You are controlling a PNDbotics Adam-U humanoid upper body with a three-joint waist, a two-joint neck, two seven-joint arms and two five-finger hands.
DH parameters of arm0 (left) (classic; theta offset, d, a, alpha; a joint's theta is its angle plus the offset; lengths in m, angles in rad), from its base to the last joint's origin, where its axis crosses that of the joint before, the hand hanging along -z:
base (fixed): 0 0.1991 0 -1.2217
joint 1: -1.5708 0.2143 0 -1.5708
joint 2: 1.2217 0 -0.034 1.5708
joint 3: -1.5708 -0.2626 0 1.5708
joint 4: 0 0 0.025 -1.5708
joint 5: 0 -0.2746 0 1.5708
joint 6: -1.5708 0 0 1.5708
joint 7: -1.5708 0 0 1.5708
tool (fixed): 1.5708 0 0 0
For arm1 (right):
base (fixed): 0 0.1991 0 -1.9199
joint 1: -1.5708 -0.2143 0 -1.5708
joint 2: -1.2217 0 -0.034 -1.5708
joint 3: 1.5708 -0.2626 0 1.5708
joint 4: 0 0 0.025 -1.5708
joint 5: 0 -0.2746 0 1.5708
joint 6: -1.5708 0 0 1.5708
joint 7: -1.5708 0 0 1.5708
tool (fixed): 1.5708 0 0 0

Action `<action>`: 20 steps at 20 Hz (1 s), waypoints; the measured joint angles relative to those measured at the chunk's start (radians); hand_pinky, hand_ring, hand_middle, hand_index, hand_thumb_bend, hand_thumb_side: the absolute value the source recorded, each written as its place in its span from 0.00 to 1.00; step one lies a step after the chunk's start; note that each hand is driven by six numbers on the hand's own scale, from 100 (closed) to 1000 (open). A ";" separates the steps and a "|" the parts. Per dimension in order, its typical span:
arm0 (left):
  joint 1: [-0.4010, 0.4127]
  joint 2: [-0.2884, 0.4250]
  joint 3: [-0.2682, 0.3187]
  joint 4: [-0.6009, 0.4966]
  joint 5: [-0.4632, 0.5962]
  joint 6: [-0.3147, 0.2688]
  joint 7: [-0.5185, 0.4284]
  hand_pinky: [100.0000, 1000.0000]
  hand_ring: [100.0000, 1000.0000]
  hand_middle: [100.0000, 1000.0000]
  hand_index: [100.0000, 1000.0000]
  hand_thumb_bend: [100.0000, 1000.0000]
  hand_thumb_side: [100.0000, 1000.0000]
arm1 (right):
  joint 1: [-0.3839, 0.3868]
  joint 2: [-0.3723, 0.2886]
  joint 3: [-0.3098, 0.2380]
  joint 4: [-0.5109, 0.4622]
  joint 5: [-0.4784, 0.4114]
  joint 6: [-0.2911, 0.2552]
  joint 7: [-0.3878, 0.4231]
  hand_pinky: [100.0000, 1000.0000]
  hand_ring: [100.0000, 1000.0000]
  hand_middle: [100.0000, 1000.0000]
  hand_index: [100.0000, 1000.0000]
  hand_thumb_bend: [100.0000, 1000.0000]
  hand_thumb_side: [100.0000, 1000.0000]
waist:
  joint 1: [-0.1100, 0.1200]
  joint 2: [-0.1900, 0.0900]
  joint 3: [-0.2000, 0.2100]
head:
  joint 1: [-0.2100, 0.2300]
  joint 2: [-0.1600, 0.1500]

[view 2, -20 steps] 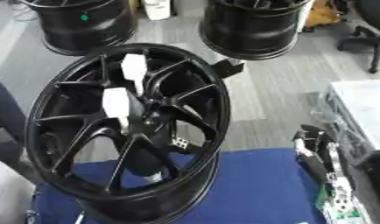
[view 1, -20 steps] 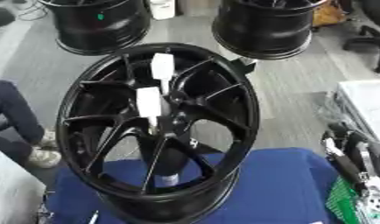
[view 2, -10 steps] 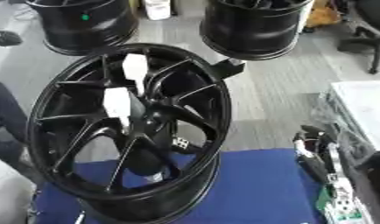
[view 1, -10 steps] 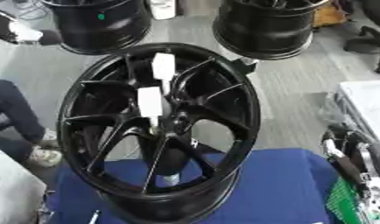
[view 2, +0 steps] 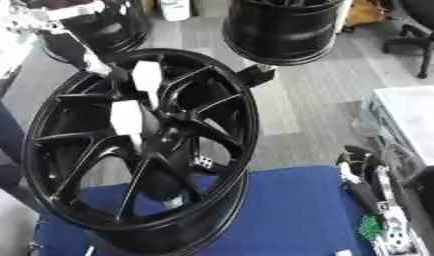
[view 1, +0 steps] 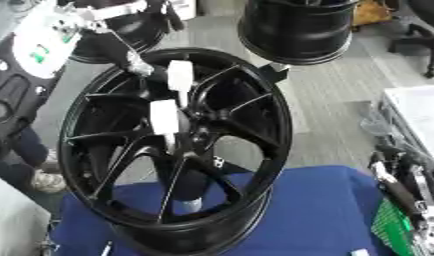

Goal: Pull the pin out of the wheel hub.

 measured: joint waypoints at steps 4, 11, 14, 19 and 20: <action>0.000 -0.021 0.011 0.018 -0.052 -0.001 0.001 0.70 0.63 0.65 0.78 0.60 0.38 | 0.000 0.000 0.000 0.000 0.000 0.000 0.000 0.67 0.57 0.56 0.76 0.00 0.49 | 0.000 0.000 -0.003 | -0.002 0.000; 0.001 -0.051 0.038 0.064 -0.143 -0.027 0.027 0.69 0.60 0.62 0.75 0.57 0.36 | -0.001 0.000 0.000 0.000 -0.001 -0.001 0.001 0.67 0.57 0.56 0.76 0.00 0.50 | 0.000 0.000 -0.008 | -0.003 -0.001; 0.003 -0.063 0.047 0.088 -0.173 -0.033 0.033 0.68 0.59 0.60 0.74 0.57 0.36 | -0.002 0.000 0.000 0.000 -0.001 -0.002 0.002 0.67 0.57 0.56 0.76 0.00 0.50 | 0.000 0.001 -0.011 | -0.003 -0.001; 0.010 -0.084 0.069 0.121 -0.214 -0.038 0.038 0.66 0.56 0.57 0.71 0.56 0.36 | -0.002 0.001 0.001 0.000 -0.001 -0.003 0.004 0.67 0.57 0.56 0.76 0.00 0.50 | -0.003 0.002 -0.013 | -0.003 -0.005; 0.011 -0.088 0.073 0.128 -0.220 -0.040 0.040 0.66 0.55 0.56 0.70 0.55 0.35 | -0.003 0.001 0.001 0.000 -0.001 -0.003 0.005 0.67 0.57 0.56 0.76 0.00 0.50 | -0.005 0.003 -0.014 | -0.003 -0.008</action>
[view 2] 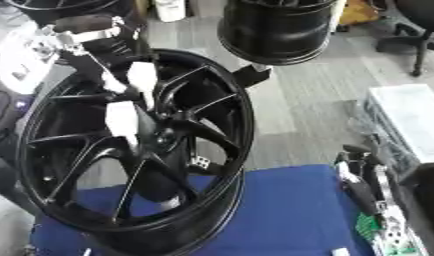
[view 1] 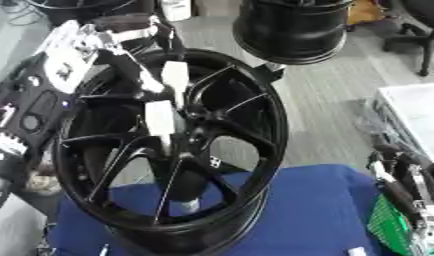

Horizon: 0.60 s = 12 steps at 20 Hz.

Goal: Pull the pin out of the wheel hub.

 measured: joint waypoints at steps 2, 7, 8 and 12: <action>0.004 -0.007 0.008 0.013 -0.010 -0.002 0.002 0.65 0.53 0.53 0.68 0.53 0.34 | -0.003 0.000 0.000 0.000 0.000 0.000 0.001 0.67 0.57 0.56 0.76 0.00 0.50 | -0.001 0.002 -0.001 | 0.000 -0.001; 0.011 -0.017 0.023 0.047 0.005 -0.003 0.003 0.59 0.42 0.41 0.55 0.36 0.29 | -0.007 0.000 0.000 0.000 -0.003 0.000 0.004 0.67 0.57 0.56 0.76 0.00 0.50 | -0.002 0.003 -0.001 | 0.000 -0.001; 0.011 -0.017 0.027 0.053 0.017 -0.002 0.002 0.59 0.41 0.39 0.53 0.34 0.28 | -0.007 0.000 0.000 0.000 -0.003 0.000 0.004 0.67 0.57 0.56 0.76 0.00 0.50 | -0.002 0.003 -0.001 | 0.000 -0.001; 0.012 -0.023 0.031 0.065 0.086 0.012 -0.012 0.55 0.33 0.30 0.43 0.10 0.04 | -0.007 0.000 0.000 0.000 -0.004 0.001 0.006 0.67 0.57 0.56 0.76 0.00 0.50 | -0.002 0.003 -0.001 | 0.000 -0.001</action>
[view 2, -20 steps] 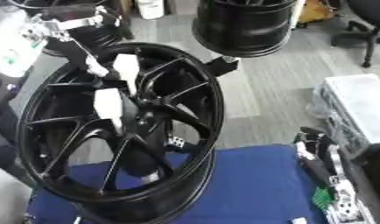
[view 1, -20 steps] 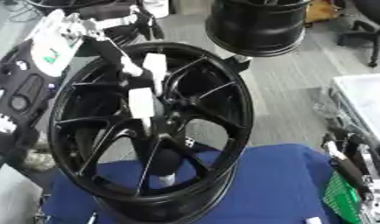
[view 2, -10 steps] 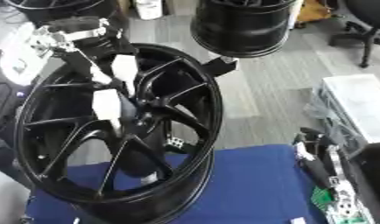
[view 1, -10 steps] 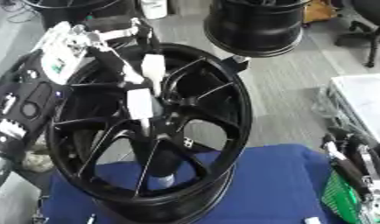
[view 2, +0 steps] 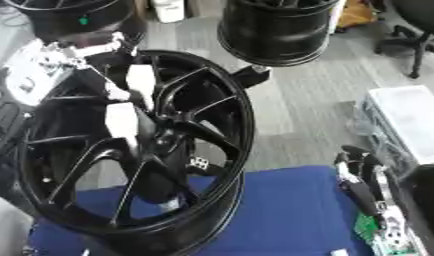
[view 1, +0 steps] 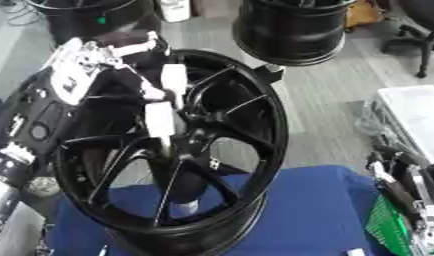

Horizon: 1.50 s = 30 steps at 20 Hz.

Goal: Pull the pin out of the wheel hub.

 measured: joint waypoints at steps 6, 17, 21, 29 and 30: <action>0.002 -0.001 0.008 0.000 0.112 0.038 -0.038 0.53 0.28 0.23 0.37 0.03 0.03 | 0.000 0.000 0.000 0.000 0.000 0.000 0.001 0.67 0.57 0.56 0.76 0.00 0.50 | 0.000 0.000 0.001 | 0.000 0.000; -0.016 0.088 0.055 -0.141 0.304 0.085 -0.085 0.53 0.28 0.22 0.36 0.05 0.03 | 0.005 0.001 -0.001 0.001 0.000 0.000 -0.002 0.67 0.57 0.56 0.76 0.00 0.50 | 0.000 -0.002 0.017 | -0.009 0.000; -0.012 0.165 0.089 -0.229 0.368 0.093 -0.075 0.53 0.28 0.23 0.36 0.05 0.03 | 0.012 0.001 -0.009 0.005 0.000 0.000 -0.008 0.67 0.57 0.56 0.76 0.00 0.51 | 0.001 -0.011 0.039 | -0.024 0.001; 0.169 0.361 0.152 -0.304 0.496 0.173 -0.007 0.53 0.30 0.24 0.37 0.07 0.05 | 0.031 0.000 -0.042 0.007 0.000 0.006 -0.037 0.67 0.57 0.56 0.76 0.00 0.52 | 0.009 -0.012 0.092 | -0.067 0.006; 0.195 0.386 0.157 -0.295 0.513 0.185 -0.009 0.53 0.31 0.25 0.38 0.08 0.04 | 0.032 0.000 -0.045 0.007 0.000 0.006 -0.040 0.67 0.57 0.56 0.76 0.00 0.51 | 0.009 -0.011 0.094 | -0.070 0.008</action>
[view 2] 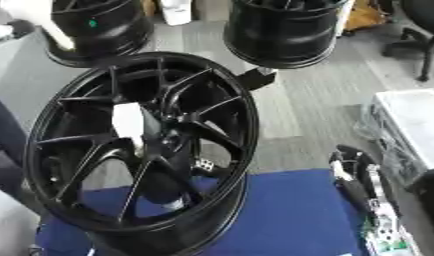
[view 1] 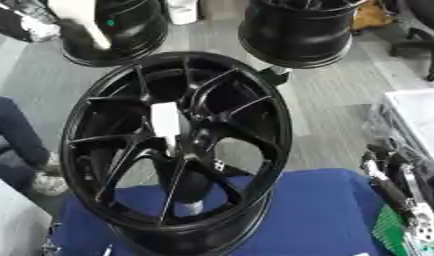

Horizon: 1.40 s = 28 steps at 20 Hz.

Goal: Pull the pin out of the wheel hub.

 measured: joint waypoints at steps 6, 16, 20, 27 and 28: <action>0.162 0.065 0.014 0.113 0.048 0.080 -0.023 0.58 0.42 0.39 0.50 0.12 0.06 | 0.003 0.000 -0.012 0.000 0.001 0.002 -0.012 0.67 0.57 0.56 0.76 0.00 0.51 | -0.005 0.004 0.020 | -0.019 0.001; 0.393 -0.035 0.118 0.382 -0.099 0.085 0.035 0.75 0.77 0.82 0.86 0.72 0.51 | 0.003 0.001 -0.002 0.000 0.001 -0.001 -0.004 0.67 0.57 0.56 0.76 0.00 0.52 | -0.009 -0.005 -0.019 | 0.004 0.001; 0.405 -0.070 0.193 0.449 -0.148 0.096 0.099 0.73 0.76 0.82 0.85 0.73 0.54 | 0.003 0.001 -0.001 0.000 0.001 -0.001 -0.003 0.67 0.57 0.56 0.76 0.00 0.52 | -0.010 -0.005 -0.018 | 0.004 0.002; 0.509 -0.141 0.245 0.289 -0.002 0.115 0.281 0.69 0.69 0.72 0.75 0.62 0.53 | 0.003 0.005 -0.002 0.000 0.001 -0.001 -0.003 0.67 0.57 0.56 0.76 0.00 0.52 | -0.013 -0.005 -0.010 | 0.002 0.002; 0.533 -0.155 0.255 0.228 0.029 0.122 0.291 0.69 0.67 0.70 0.74 0.61 0.54 | 0.002 0.007 -0.002 0.000 0.001 -0.001 -0.003 0.67 0.57 0.56 0.76 0.00 0.52 | -0.013 -0.005 -0.008 | 0.001 0.002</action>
